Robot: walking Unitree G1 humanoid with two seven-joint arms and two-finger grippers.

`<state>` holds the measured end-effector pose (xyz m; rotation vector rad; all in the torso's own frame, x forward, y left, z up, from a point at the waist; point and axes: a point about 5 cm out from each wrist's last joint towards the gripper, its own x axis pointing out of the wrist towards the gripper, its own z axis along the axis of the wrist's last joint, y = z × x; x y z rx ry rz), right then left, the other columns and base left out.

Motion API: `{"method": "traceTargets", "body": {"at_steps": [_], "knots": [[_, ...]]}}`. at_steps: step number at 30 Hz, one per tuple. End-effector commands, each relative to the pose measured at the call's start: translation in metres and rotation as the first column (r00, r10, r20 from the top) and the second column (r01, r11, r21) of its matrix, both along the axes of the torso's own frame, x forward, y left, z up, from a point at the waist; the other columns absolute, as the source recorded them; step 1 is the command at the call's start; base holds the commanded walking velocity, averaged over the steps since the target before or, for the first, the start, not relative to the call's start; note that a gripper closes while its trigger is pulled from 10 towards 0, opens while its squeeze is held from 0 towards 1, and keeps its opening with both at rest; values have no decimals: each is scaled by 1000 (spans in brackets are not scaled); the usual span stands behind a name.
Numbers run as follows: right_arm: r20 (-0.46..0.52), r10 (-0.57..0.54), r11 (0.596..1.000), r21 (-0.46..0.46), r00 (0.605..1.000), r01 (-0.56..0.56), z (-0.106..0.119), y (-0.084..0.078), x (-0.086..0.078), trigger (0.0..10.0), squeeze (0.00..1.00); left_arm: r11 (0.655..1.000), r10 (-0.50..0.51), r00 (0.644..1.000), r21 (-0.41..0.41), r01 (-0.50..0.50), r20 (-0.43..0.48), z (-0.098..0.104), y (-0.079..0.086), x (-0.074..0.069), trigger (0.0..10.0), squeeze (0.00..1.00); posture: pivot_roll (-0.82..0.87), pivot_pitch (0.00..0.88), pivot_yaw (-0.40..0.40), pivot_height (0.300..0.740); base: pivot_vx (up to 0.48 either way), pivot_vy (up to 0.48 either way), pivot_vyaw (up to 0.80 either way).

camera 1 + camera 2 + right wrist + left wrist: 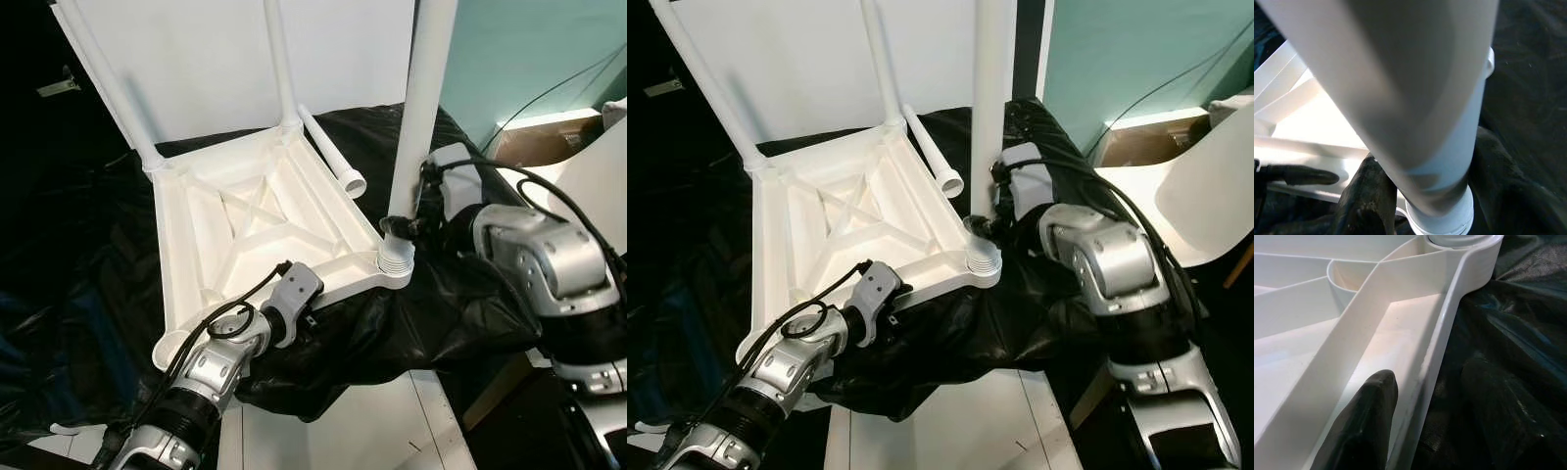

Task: Building children table

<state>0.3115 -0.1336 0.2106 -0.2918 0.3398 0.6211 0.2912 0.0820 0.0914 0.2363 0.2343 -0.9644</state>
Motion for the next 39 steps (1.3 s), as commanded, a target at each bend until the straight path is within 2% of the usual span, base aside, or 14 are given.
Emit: {"method": "traceTargets", "body": {"at_steps": [1,6,9,16,17,18,20,25,27,30,32,35,36,39], "knots": [[-165,48,999,-18,985,-52,-38,10,-11,10000,0,993,-115,991,-3,116,-70,-8,1,-9,10000,0,-114,0,81,740,0,0,0],[-181,46,998,39,982,-39,-52,18,-23,10000,0,994,-112,991,-3,112,-70,-8,2,-10,10000,0,-117,0,84,740,0,0,0],[-218,26,997,79,976,-9,-72,22,-35,10000,0,993,-116,991,1,116,-68,-9,2,-10,10000,0,-127,0,93,740,0,0,0],[-282,-51,988,127,958,90,-80,16,-36,10000,0,991,-131,989,4,132,-67,-7,0,-9,10000,0,-131,0,98,740,0,0,0],[-263,-155,954,212,952,214,-73,13,-27,10000,0,991,-134,989,5,135,-66,-7,0,-8,10000,0,-135,0,104,740,0,0,0],[-263,-155,954,212,952,214,-73,13,-27,10000,0,991,-134,989,5,135,-66,-7,0,-8,10000,0,-135,0,104,740,0,0,0],[-196,-293,894,291,936,341,-64,7,-19,10000,0,991,-135,989,5,136,-66,-7,0,-8,10000,0,-135,0,105,740,0,0,0],[-116,-341,891,278,933,360,-63,8,-19,10000,0,990,-138,988,4,139,-68,-7,0,-9,10000,0,-133,0,106,740,0,0,0],[-116,-341,891,278,933,360,-63,8,-19,10000,0,990,-138,988,4,139,-68,-7,0,-9,10000,0,-133,0,106,740,0,0,0],[-93,-255,943,196,962,269,-64,30,-19,10000,0,991,-133,989,1,134,-70,-7,0,-9,10000,0,-118,0,97,740,0,0,0],[-101,-216,960,160,971,230,-64,35,-20,10000,0,992,-127,989,-2,127,-71,-7,1,-8,10000,0,-114,0,94,740,0,0,0],[-110,-197,967,141,974,212,-65,37,-21,10000,0,992,-123,990,-3,123,-71,-7,2,-8,10000,0,-114,0,94,740,0,0,0],[-100,-131,989,61,986,137,-65,39,-23,10000,0,993,-116,991,-3,116,-73,-8,3,-9,10000,0,-111,0,86,740,0,0,0],[-95,-105,994,30,990,108,-64,38,-24,10000,0,993,-114,991,-3,114,-74,-9,3,-9,10000,0,-112,0,84,740,0,0,0]]}}
